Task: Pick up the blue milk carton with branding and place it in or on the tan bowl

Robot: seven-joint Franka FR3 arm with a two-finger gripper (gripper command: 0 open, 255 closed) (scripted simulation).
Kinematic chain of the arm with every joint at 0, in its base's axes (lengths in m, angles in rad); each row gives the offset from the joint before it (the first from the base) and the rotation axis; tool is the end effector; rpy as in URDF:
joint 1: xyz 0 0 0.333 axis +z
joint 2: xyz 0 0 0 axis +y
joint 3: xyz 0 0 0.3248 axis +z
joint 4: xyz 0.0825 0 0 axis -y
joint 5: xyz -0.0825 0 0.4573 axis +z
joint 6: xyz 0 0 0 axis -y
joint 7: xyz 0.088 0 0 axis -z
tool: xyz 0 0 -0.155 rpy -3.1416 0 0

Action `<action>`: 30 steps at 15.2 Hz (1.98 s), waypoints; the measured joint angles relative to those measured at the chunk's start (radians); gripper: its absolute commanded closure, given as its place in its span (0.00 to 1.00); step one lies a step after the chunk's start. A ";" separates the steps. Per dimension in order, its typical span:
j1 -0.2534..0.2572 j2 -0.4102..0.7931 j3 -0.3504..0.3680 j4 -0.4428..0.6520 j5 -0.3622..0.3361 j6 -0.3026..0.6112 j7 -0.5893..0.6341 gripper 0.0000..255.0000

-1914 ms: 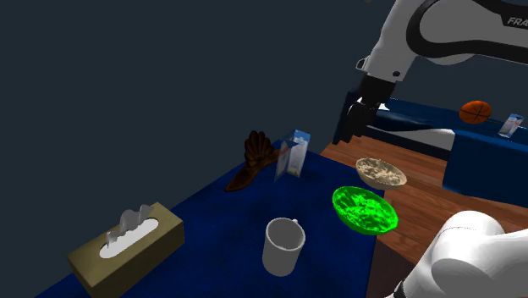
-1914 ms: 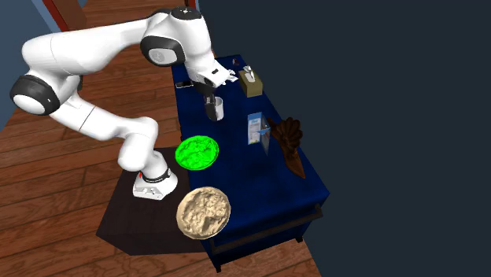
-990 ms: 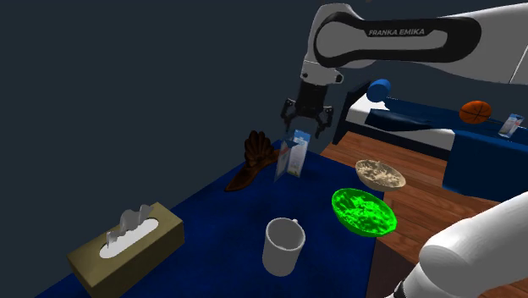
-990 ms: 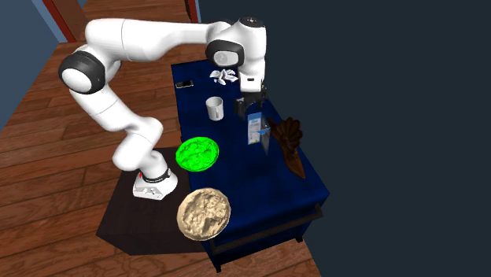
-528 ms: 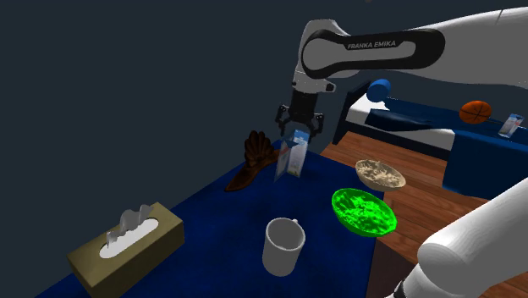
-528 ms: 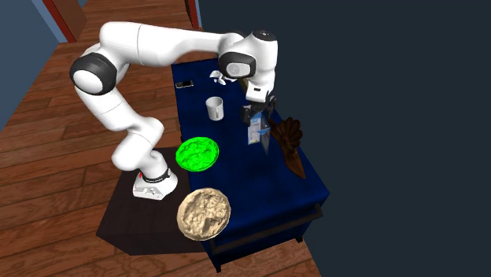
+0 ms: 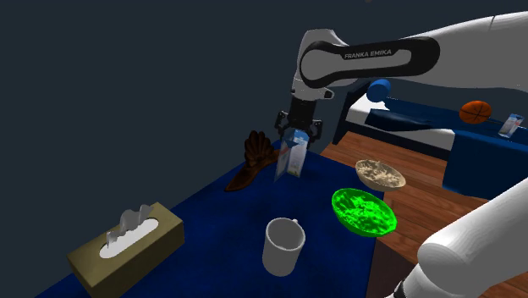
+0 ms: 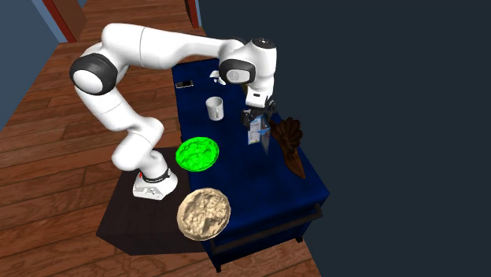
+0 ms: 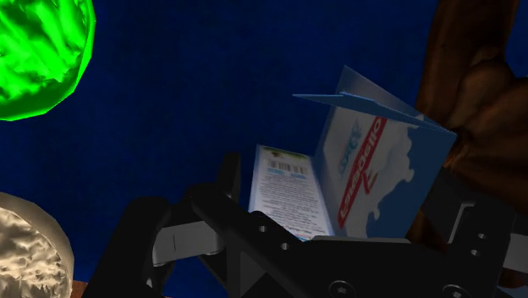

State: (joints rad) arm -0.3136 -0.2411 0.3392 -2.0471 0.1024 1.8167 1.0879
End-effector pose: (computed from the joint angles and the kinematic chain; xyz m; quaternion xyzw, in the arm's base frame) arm 0.5578 0.0341 0.4795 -0.8534 0.5212 0.0058 0.0080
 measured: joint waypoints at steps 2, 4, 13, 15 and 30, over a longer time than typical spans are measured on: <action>0.000 0.000 0.000 0.000 0.000 0.000 0.000 1.00; 0.000 0.000 0.000 0.000 0.000 0.000 0.000 1.00; 0.000 0.000 0.000 0.006 0.000 -0.006 0.000 1.00; -0.001 -0.001 -0.002 0.026 -0.001 -0.028 -0.001 1.00; -0.007 0.023 -0.008 0.248 -0.012 -0.227 0.010 1.00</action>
State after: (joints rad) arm -0.3207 -0.2183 0.3311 -1.7990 0.0904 1.5896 1.0979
